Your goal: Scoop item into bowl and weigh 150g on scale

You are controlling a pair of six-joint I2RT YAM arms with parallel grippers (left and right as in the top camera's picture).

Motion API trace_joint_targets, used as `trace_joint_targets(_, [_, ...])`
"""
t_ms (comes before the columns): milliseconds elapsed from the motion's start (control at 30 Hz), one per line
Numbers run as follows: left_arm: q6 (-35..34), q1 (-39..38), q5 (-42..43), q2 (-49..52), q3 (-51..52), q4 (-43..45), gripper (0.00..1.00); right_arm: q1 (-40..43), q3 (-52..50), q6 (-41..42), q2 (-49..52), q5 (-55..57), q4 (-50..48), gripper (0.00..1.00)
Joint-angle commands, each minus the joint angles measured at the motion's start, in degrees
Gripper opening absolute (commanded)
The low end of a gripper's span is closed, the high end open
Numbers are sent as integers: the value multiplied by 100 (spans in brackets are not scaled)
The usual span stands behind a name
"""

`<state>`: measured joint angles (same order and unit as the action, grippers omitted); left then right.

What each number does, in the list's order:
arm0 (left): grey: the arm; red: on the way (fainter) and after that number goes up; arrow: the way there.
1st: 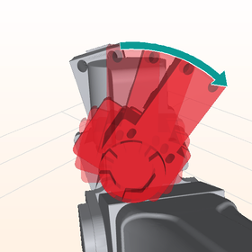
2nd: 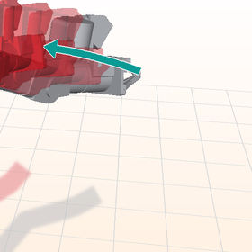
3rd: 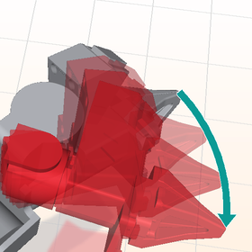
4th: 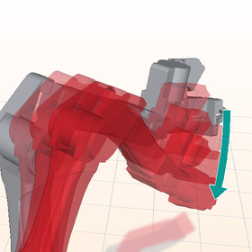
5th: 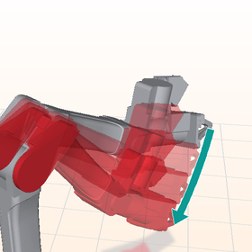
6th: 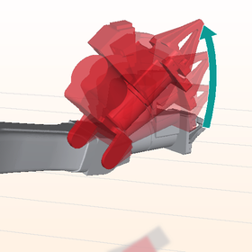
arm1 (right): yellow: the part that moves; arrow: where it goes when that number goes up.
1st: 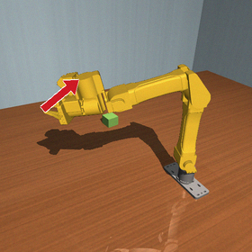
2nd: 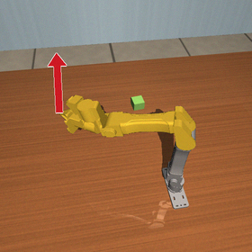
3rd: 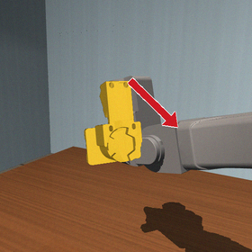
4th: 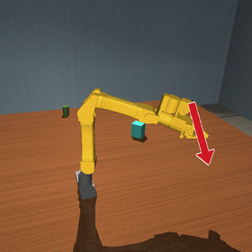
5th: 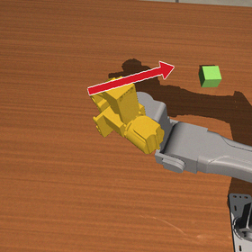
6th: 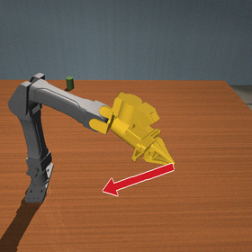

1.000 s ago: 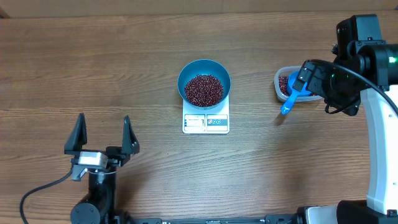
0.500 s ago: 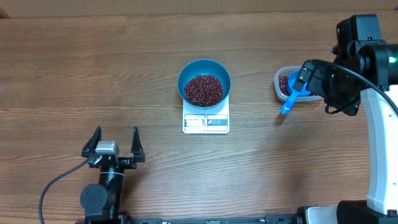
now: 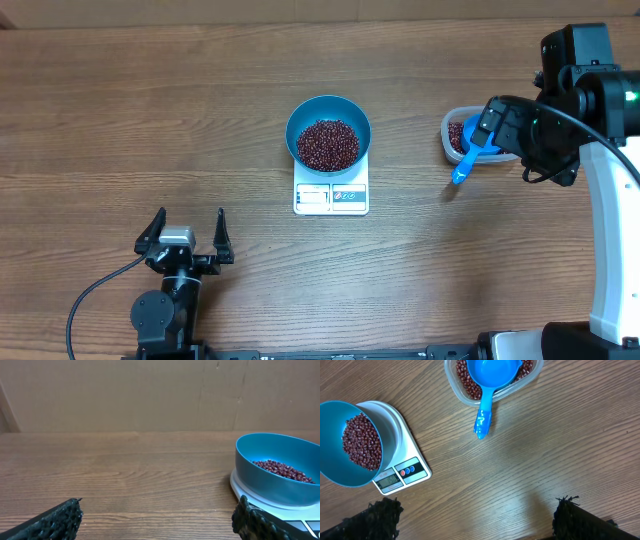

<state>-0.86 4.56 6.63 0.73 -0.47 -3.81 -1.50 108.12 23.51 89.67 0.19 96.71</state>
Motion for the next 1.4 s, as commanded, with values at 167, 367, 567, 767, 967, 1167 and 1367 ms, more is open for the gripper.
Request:
trace_joint_targets(167, [133,33,-68,-52,20,-22,100,22,133,-87,-61,-33,-17,100])
trace_joint_targets(367, [133,33,-68,-52,20,-22,99,22,133,-87,-61,-33,-17,100])
trace_joint_targets(567, [133,33,-68,-52,20,-24,99,22,133,-103,-50,-15,-28,100])
trace_joint_targets(767, [133,33,-68,-52,20,-22,100,20,133,-122,-317,459,-590,100])
trace_joint_targets(967, [133,33,-68,-52,20,-22,100,-66,-323,-107,-1027,271,-1869,100])
trace_joint_targets(1167, [133,33,-68,-52,20,-22,99,-81,-1504,-109,-2031,269,-2881,100])
trace_joint_targets(1367, [133,33,-68,-52,20,-22,100,-81,-3239,-133,-3359,260,-4393,100])
